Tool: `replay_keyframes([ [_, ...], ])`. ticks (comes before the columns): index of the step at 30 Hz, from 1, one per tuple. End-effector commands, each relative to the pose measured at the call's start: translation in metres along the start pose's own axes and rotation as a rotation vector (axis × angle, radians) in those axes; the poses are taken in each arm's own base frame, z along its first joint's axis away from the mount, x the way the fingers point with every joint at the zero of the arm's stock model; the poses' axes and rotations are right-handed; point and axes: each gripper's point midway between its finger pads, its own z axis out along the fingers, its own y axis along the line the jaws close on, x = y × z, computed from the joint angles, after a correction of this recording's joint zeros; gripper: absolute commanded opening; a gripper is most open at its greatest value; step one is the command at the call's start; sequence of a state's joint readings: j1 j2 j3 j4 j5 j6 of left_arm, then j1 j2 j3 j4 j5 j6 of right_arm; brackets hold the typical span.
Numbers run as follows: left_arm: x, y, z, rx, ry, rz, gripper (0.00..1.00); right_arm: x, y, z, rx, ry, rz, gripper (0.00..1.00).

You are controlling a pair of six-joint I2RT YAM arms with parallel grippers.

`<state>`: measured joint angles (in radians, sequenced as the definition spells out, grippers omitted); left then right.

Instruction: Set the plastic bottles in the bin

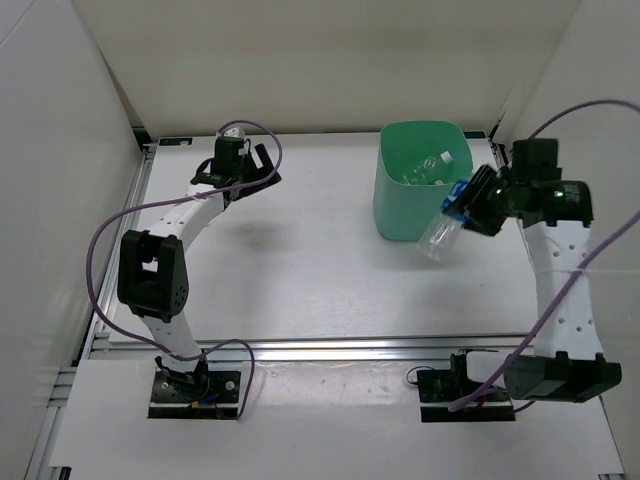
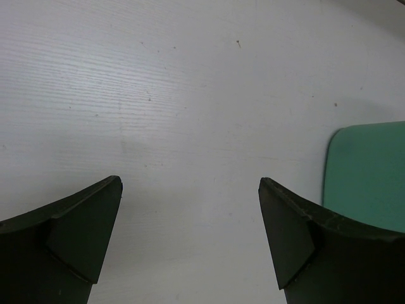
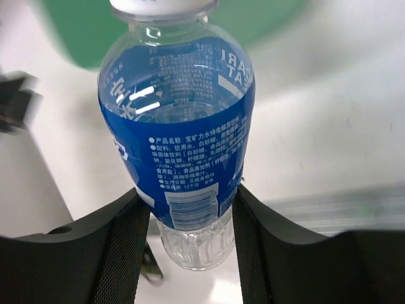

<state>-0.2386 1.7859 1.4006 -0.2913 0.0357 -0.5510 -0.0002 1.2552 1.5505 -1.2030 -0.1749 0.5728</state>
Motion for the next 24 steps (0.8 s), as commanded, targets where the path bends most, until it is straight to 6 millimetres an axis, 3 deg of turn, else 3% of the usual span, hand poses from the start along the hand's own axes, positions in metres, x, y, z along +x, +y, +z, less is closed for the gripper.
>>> replay_keyframes([
  [1, 0.002, 0.000, -0.009, -0.014, -0.009, -0.001, 1.00, -0.047, 0.031, -0.051, -0.055, -0.204, -0.023, 0.24],
  [3, 0.004, 0.001, -0.011, -0.016, -0.006, -0.002, 1.00, -0.075, 0.043, -0.062, -0.068, -0.304, -0.011, 0.24],
  [4, 0.006, 0.004, -0.014, -0.025, -0.010, -0.002, 1.00, -0.095, 0.049, -0.056, -0.067, -0.343, -0.013, 0.26],
  [5, 0.006, 0.004, -0.014, -0.025, -0.010, -0.002, 1.00, -0.112, 0.057, -0.066, -0.075, -0.404, -0.003, 0.29],
  [6, 0.006, 0.004, -0.018, -0.022, -0.014, -0.001, 1.00, -0.121, 0.061, -0.063, -0.075, -0.419, 0.009, 0.32],
  [7, 0.005, 0.004, -0.023, -0.019, -0.019, 0.009, 1.00, -0.135, 0.064, -0.047, -0.072, -0.415, 0.010, 0.34],
  [9, 0.007, 0.002, -0.030, -0.008, -0.019, -0.006, 1.00, -0.152, 0.076, -0.043, -0.099, -0.435, 0.003, 0.34],
  [10, 0.008, -0.002, -0.036, 0.012, -0.016, -0.015, 1.00, -0.161, 0.081, -0.024, -0.091, -0.412, 0.000, 0.34],
  [11, 0.007, -0.006, -0.039, 0.030, -0.015, -0.023, 1.00, -0.167, 0.086, -0.019, -0.100, -0.409, -0.002, 0.34],
  [13, 0.003, -0.011, -0.050, 0.051, -0.031, -0.033, 1.00, -0.182, 0.095, -0.003, -0.105, -0.404, -0.009, 0.44],
  [14, 0.007, -0.012, -0.052, 0.046, -0.028, -0.039, 1.00, -0.182, 0.098, 0.004, -0.104, -0.392, -0.014, 0.50],
  [15, 0.008, -0.011, -0.055, 0.033, -0.040, -0.034, 1.00, -0.180, 0.107, 0.010, -0.147, -0.364, -0.024, 0.77],
  [16, 0.016, -0.007, -0.058, 0.026, -0.029, -0.050, 1.00, -0.180, 0.110, 0.021, -0.165, -0.334, -0.042, 0.87],
  [17, 0.013, -0.007, -0.067, 0.029, -0.050, -0.050, 1.00, -0.181, 0.117, 0.017, -0.196, -0.334, -0.072, 1.00],
  [19, 0.033, -0.001, -0.075, 0.015, -0.030, -0.038, 1.00, -0.179, 0.119, 0.019, -0.207, -0.316, -0.086, 1.00],
  [21, 0.034, 0.000, -0.100, 0.021, -0.077, -0.043, 1.00, -0.172, 0.115, 0.012, -0.192, -0.311, -0.081, 1.00],
  [23, 0.045, 0.015, -0.126, 0.002, -0.126, -0.050, 1.00, -0.162, 0.108, -0.003, -0.179, -0.329, -0.079, 1.00],
  [24, 0.048, 0.019, -0.135, -0.002, -0.146, -0.064, 1.00, -0.157, 0.107, -0.024, -0.188, -0.366, -0.083, 1.00],
])
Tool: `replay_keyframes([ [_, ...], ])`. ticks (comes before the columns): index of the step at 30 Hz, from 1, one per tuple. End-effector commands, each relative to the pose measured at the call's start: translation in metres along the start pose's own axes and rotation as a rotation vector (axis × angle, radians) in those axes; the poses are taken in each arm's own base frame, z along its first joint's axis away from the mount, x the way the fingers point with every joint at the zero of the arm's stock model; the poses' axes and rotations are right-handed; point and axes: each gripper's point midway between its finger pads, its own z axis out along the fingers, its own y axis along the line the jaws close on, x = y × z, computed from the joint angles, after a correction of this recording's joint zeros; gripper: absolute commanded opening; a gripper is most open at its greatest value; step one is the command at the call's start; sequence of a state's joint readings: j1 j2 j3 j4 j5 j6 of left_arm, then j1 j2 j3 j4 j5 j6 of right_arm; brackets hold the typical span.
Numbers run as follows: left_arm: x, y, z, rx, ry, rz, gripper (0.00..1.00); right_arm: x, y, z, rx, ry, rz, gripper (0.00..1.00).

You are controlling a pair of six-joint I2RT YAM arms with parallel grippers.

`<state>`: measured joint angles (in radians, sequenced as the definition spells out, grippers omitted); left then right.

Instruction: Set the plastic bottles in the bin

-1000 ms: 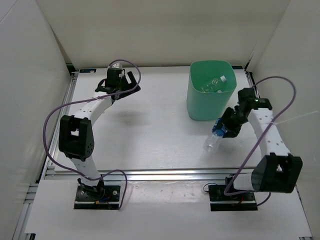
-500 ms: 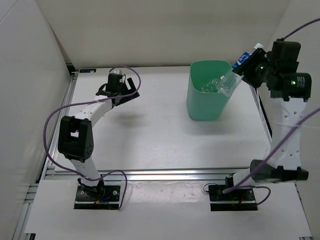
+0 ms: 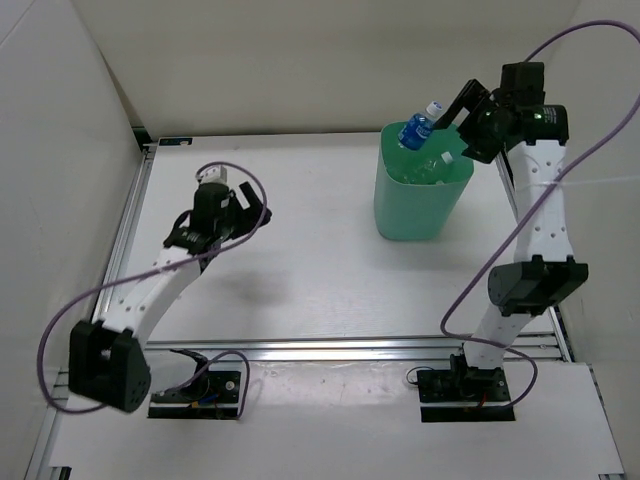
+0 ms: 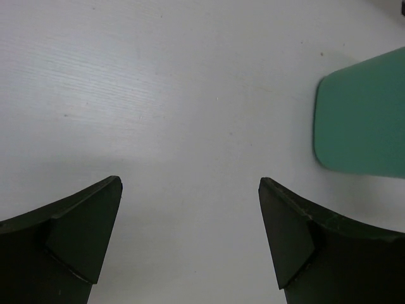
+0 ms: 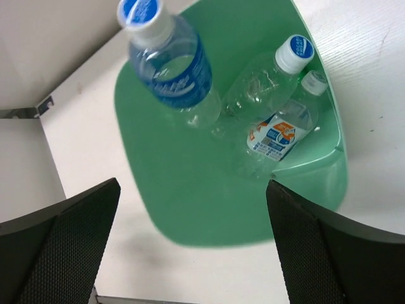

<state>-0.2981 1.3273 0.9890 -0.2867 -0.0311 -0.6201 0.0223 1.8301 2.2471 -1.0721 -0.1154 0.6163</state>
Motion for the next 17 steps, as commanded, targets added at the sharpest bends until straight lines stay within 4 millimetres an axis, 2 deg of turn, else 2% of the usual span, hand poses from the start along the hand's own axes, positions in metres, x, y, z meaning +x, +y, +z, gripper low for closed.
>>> replay_keyframes([
  [1, -0.005, 0.014, -0.045, -0.023, -0.124, -0.031, 1.00, -0.004, 0.016, -0.076, -0.075, -0.129, -0.050, 1.00],
  [2, 0.006, 0.025, -0.051, -0.034, -0.124, -0.030, 1.00, -0.001, 0.016, -0.083, -0.079, -0.135, -0.051, 1.00],
  [3, -0.002, 0.023, -0.074, -0.001, -0.185, -0.027, 1.00, 0.005, 0.015, -0.102, -0.086, -0.145, -0.053, 1.00],
  [4, -0.002, 0.028, -0.083, -0.010, -0.214, -0.030, 1.00, 0.012, 0.015, -0.108, -0.094, -0.130, -0.053, 1.00],
  [5, 0.010, 0.040, -0.089, -0.031, -0.204, -0.029, 1.00, 0.023, 0.013, -0.111, -0.101, -0.092, -0.059, 1.00],
  [6, 0.004, 0.039, -0.109, -0.004, -0.261, -0.037, 1.00, 0.036, 0.009, -0.122, -0.093, -0.059, -0.054, 1.00],
  [8, 0.011, 0.054, -0.131, -0.038, -0.287, -0.042, 1.00, 0.059, -0.004, -0.130, -0.067, -0.004, -0.041, 1.00],
  [10, 0.016, 0.065, -0.144, -0.070, -0.297, -0.052, 1.00, 0.083, -0.015, -0.133, -0.057, 0.059, -0.044, 1.00],
  [11, 0.018, 0.076, -0.149, -0.113, -0.307, -0.054, 1.00, 0.094, -0.019, -0.146, -0.064, 0.048, -0.047, 1.00],
  [13, 0.020, 0.088, -0.166, -0.163, -0.316, -0.044, 1.00, 0.116, -0.037, -0.143, -0.035, 0.094, -0.059, 1.00],
  [14, 0.020, 0.099, -0.170, -0.213, -0.330, -0.034, 1.00, 0.122, -0.045, -0.156, -0.014, 0.059, -0.064, 1.00],
  [16, 0.022, 0.114, -0.178, -0.298, -0.325, -0.033, 1.00, 0.132, -0.060, -0.161, 0.025, 0.052, -0.088, 1.00],
  [17, 0.020, 0.129, -0.183, -0.377, -0.354, -0.045, 1.00, 0.142, -0.069, -0.165, 0.046, 0.065, -0.084, 1.00],
])
